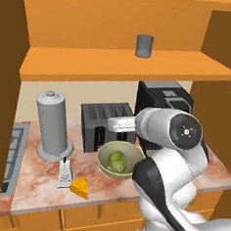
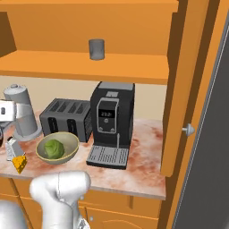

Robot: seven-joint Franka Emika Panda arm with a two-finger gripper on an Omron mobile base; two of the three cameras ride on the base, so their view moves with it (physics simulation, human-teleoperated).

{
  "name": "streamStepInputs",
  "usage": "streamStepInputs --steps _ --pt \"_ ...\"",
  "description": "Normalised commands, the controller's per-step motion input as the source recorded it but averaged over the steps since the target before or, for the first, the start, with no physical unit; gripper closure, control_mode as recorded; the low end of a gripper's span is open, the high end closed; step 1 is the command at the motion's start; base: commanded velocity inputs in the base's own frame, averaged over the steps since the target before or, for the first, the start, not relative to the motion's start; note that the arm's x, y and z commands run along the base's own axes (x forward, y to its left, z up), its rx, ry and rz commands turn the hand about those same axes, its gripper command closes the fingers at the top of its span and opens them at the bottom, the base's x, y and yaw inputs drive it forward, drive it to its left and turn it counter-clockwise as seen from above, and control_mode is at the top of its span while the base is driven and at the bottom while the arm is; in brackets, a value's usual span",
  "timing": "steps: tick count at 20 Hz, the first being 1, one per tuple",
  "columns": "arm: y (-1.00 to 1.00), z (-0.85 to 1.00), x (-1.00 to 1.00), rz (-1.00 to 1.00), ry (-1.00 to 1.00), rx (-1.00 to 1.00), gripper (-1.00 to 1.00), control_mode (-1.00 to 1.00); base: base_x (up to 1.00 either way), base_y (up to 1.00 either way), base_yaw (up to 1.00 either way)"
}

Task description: Pick the cheese from the fridge and the cheese grater from the cabinet and place them next to the salad bowl.

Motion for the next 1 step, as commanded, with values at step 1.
streamStepInputs --steps 1 --pt "-1.0 0.66 -0.77 0.0 0.1 0.43 -1.0 -1.0 0.0 0.0 0.0"
